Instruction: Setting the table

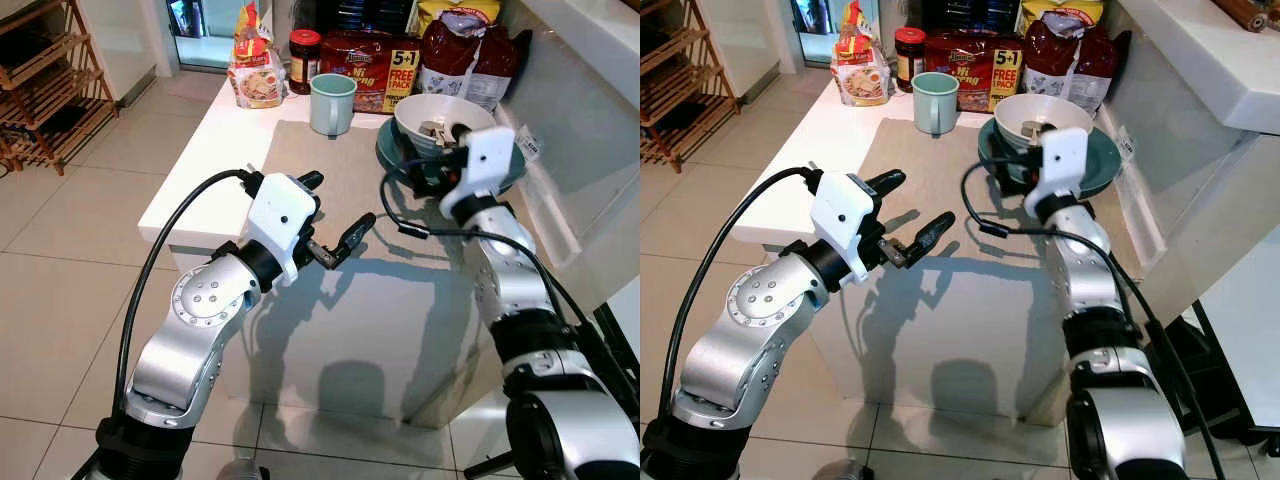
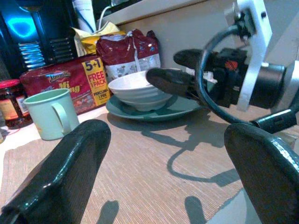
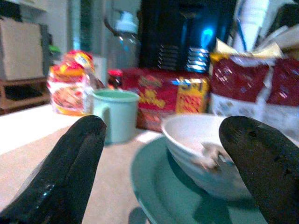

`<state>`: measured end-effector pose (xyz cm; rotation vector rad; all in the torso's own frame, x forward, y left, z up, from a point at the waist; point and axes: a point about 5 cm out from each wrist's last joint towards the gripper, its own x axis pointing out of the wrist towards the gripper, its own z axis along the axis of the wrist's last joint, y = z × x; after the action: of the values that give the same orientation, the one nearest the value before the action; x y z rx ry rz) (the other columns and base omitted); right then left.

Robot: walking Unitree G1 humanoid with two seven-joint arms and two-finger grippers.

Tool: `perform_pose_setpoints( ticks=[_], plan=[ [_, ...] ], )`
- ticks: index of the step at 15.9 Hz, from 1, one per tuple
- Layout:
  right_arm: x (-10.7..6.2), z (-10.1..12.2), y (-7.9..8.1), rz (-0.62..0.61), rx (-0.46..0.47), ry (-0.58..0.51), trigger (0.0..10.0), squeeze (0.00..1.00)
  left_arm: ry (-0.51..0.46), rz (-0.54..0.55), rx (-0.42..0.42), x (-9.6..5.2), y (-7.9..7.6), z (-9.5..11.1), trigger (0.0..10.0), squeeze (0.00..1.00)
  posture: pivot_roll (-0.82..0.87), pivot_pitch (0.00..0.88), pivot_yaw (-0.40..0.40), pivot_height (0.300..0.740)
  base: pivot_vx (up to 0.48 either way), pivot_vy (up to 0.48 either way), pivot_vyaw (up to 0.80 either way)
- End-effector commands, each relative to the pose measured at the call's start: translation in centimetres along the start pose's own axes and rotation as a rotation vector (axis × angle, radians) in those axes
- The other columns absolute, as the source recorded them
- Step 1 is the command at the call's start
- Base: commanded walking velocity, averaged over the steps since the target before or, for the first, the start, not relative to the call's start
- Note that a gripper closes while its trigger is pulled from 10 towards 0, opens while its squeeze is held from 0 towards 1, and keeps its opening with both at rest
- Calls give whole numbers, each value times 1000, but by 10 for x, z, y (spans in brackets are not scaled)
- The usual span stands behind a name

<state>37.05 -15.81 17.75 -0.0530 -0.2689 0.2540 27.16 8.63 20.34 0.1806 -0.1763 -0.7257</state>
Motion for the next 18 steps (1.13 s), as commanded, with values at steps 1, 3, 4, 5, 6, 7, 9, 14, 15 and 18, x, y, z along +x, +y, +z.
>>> perform_pose_setpoints(
  ticks=[1, 3, 4, 5, 6, 7, 9, 14, 15, 18],
  plan=[
    [-3, -1, -8, -36, -13, 17, 10000, 0, -17, -21, 10, 1, -3, 5, 10000, 0, 112, 18, -25, 740, 0, 0, 0],
    [-6, -5, -14, -67, -15, 37, 10000, 0, -17, -24, 9, 2, -3, 5, 10000, 0, 112, 18, -25, 740, 0, 0, 0],
    [-6, -5, -16, -73, -18, 44, 10000, 0, -16, -25, 9, 2, -3, 5, 10000, 0, 110, 17, -22, 740, 0, 0, 0],
    [-7, -8, -21, -97, -42, 75, 10000, 0, -16, -30, 9, 2, -4, 5, 10000, 0, 110, 17, -22, 740, 0, 0, 0],
    [-7, -8, -25, -121, -51, 79, 10000, 0, -16, -31, 8, 2, -4, 5, 10000, 0, 110, 16, -22, 740, 0, 0, 0],
    [-7, -7, -30, -151, -59, 82, 10000, 0, -17, -32, 8, 2, -4, 5, 10000, 0, 110, 16, -23, 740, 0, 0, 0],
    [-8, -3, -37, -183, -53, 68, 10000, 0, -17, -34, 7, 2, -5, 5, 10000, 0, 110, 16, -24, 740, 0, 0, 0],
    [-1, 8, -2, 19, 14, -36, 10000, 0, -19, -36, 8, 3, -5, 5, 10000, 0, 108, 5, -26, 740, 0, 0, 0],
    [-1, 6, 0, 21, 15, -26, 10000, 0, -20, -37, 8, 3, -5, 5, 10000, 0, 108, 5, -26, 740, 0, 0, 0],
    [3, 4, 3, 17, 18, -1, 10000, 0, -22, -35, 13, 3, -4, 6, 10000, 0, 114, 0, -31, 740, 0, 0, 0]
  ],
)
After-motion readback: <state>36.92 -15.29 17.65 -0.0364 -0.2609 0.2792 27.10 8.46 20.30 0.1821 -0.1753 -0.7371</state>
